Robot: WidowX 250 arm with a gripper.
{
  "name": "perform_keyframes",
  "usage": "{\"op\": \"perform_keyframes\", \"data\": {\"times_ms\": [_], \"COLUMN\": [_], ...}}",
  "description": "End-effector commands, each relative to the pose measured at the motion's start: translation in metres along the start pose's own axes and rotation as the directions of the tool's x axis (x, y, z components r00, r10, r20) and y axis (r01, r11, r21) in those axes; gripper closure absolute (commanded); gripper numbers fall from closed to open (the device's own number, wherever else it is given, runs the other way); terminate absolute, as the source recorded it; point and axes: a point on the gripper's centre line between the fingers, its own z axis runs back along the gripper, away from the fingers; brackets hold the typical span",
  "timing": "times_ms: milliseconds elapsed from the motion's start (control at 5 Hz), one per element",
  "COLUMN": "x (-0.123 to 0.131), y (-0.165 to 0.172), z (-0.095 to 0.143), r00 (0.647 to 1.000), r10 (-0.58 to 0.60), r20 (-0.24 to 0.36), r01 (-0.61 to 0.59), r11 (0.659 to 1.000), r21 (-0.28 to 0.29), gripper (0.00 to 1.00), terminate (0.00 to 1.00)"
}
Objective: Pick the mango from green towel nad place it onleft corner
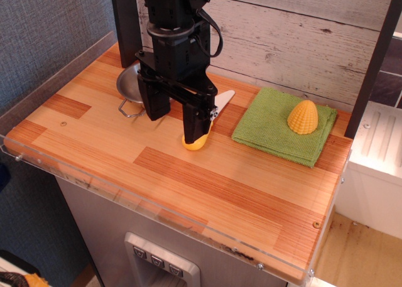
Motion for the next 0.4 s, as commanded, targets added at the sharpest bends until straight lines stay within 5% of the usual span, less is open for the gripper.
{"op": "perform_keyframes", "data": {"times_ms": [0,200], "x": [0.0,0.025], "y": [0.0,-0.014], "z": [0.0,0.0], "r00": [1.0,1.0], "r10": [0.0,-0.012], "r20": [0.0,0.018], "r01": [0.0,0.012], "r11": [1.0,1.0], "r21": [0.0,-0.027], "gripper": [0.0,0.0], "terminate": [0.0,0.0]}}
